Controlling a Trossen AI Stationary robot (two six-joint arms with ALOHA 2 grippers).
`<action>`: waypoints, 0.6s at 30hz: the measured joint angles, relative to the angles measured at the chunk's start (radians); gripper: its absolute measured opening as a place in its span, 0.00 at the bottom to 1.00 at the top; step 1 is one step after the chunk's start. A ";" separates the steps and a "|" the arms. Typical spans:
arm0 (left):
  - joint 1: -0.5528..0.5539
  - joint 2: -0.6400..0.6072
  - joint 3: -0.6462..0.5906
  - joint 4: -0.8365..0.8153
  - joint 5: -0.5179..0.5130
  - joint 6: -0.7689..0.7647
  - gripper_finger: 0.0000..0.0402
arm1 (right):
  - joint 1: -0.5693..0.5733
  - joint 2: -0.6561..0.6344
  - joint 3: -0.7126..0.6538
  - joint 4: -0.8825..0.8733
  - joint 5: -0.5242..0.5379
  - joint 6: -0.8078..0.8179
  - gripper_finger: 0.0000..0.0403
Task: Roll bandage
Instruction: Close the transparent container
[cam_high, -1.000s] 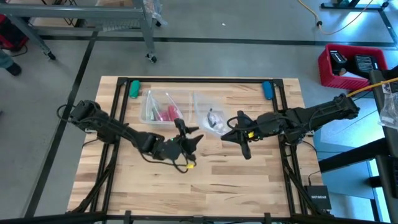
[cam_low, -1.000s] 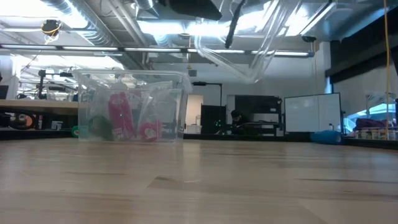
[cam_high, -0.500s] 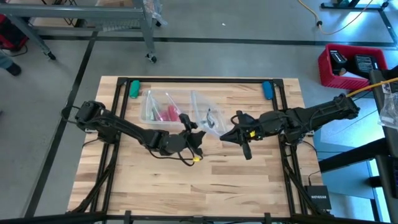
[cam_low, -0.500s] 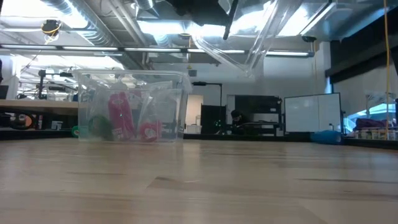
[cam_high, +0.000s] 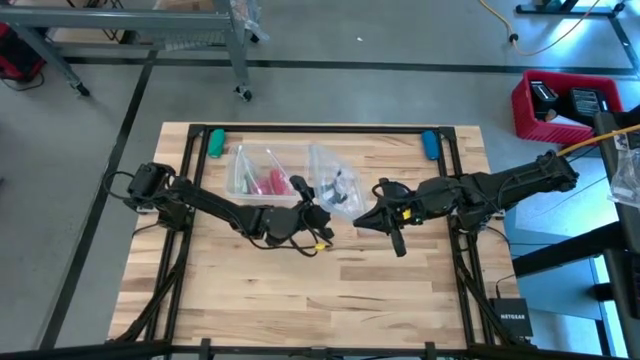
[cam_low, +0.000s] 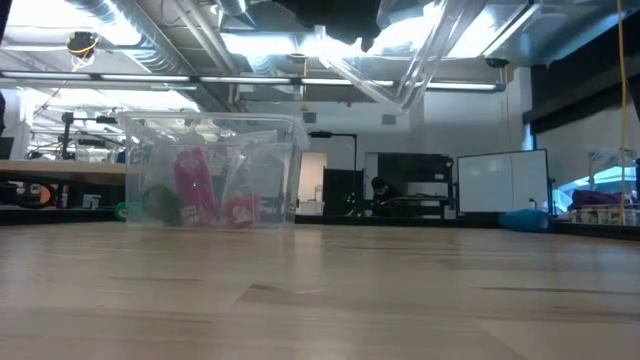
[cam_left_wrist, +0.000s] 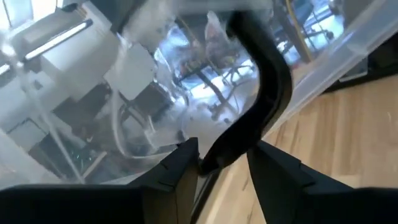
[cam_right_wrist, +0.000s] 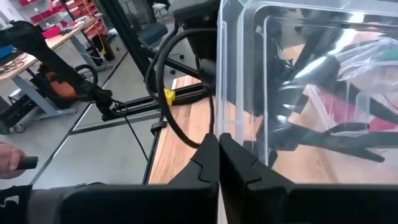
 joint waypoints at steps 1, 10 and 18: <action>0.002 -0.001 0.000 0.010 0.005 0.010 0.33 | 0.000 0.000 0.000 0.001 0.000 0.000 0.00; 0.004 -0.001 0.000 0.011 0.026 -0.012 0.26 | 0.000 0.000 0.000 0.004 0.000 0.000 0.00; -0.002 -0.001 -0.001 0.003 0.025 0.002 0.05 | 0.000 0.000 0.001 0.013 0.001 0.003 0.03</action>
